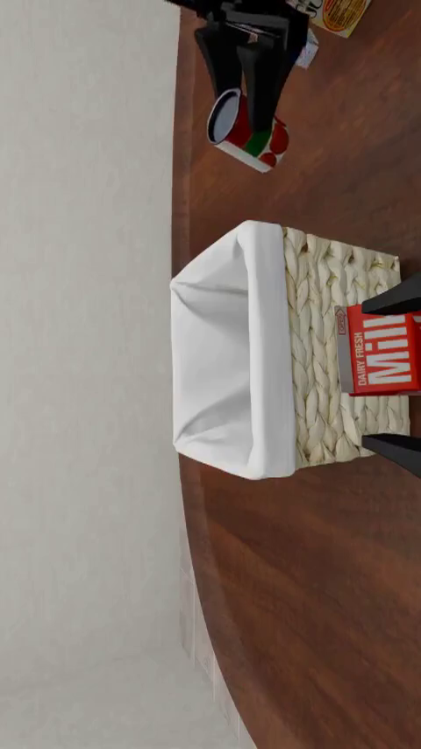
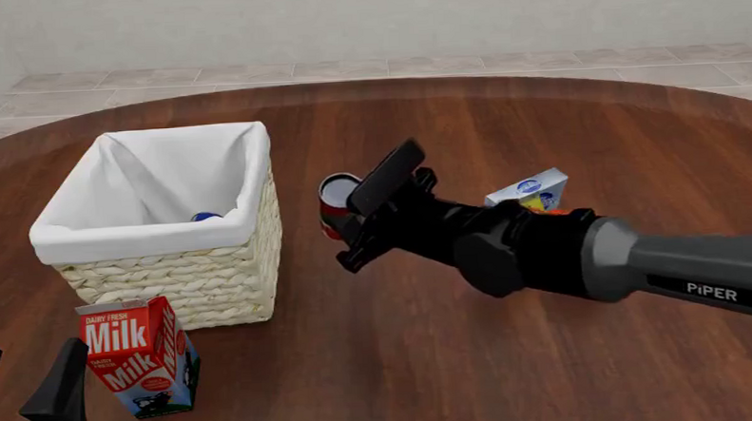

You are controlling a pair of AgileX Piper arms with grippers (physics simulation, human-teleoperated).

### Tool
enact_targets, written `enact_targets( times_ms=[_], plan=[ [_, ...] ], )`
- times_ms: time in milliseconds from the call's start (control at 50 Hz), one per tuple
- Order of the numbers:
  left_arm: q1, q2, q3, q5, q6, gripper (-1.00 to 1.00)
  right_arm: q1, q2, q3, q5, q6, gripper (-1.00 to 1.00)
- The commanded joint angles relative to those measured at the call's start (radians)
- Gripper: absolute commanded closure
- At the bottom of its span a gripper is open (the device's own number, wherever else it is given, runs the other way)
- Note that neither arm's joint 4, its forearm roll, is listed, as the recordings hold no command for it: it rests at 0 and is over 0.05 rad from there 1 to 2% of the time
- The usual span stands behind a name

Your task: Pick up the alphabet soup and the tomato sauce, and put them in the basket.

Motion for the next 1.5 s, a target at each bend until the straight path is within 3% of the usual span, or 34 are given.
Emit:
enact_targets(
  times_ms=[20, 1500],
  plan=[
    [0.000, 0.000, 0.000, 0.000, 0.000, -1.00, 0.009, -0.040, -0.008, 0.018, 0.013, 1.00],
    [0.000, 0.000, 0.000, 0.000, 0.000, -1.00, 0.042, -0.181, -0.109, 0.157, -0.052, 1.00]
  ],
)
